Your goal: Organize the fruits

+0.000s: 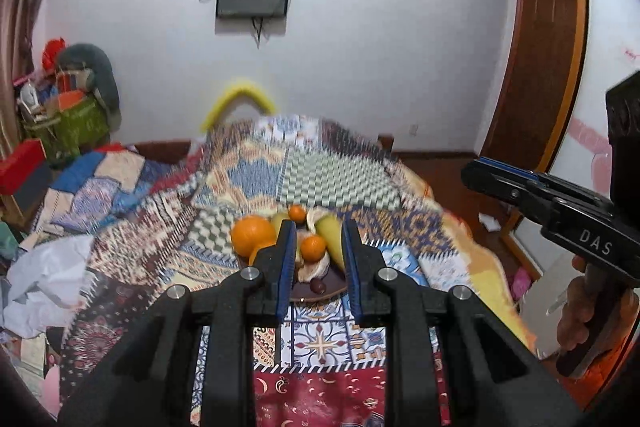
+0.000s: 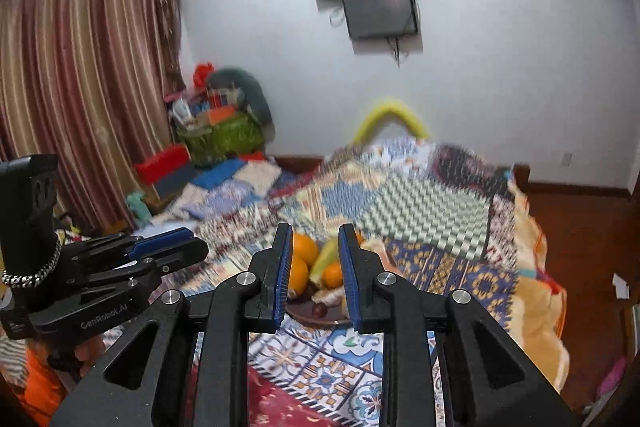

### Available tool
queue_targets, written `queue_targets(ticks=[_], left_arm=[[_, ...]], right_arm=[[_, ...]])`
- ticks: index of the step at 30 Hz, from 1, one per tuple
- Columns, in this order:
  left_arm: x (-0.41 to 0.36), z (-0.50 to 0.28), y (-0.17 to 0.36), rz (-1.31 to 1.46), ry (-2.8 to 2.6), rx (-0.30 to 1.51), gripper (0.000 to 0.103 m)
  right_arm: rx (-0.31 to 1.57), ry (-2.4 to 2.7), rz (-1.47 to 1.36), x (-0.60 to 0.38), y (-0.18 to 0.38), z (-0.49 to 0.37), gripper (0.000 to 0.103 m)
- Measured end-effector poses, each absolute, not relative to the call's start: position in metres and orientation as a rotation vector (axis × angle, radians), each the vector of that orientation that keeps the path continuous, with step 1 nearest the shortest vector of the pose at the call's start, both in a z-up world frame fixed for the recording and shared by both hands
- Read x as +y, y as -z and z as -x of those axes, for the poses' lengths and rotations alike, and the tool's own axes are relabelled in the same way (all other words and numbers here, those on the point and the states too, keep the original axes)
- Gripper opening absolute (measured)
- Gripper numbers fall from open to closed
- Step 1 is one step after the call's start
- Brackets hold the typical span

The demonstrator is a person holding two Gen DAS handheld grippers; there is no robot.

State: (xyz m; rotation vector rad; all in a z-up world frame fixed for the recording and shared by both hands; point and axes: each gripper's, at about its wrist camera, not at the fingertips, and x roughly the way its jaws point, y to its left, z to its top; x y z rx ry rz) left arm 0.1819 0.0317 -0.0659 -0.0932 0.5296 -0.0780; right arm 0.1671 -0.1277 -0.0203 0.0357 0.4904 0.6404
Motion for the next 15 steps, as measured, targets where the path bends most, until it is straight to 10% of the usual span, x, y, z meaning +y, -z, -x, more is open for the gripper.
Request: queue_targets(ticks=[6,15], left_arm=[[0.027,-0.130,0.022,0.071,0.052,0.385,0.034],[0.021,-0.079,-0.010,0.039,0.014,0.244,0.057]], right_arm=[[0.357,-0.624,-0.057,-0.139,-0.017,-0.123,0.022],[0.221,-0.554,-0.051,-0.141,-0.037,-0.080,0.070]])
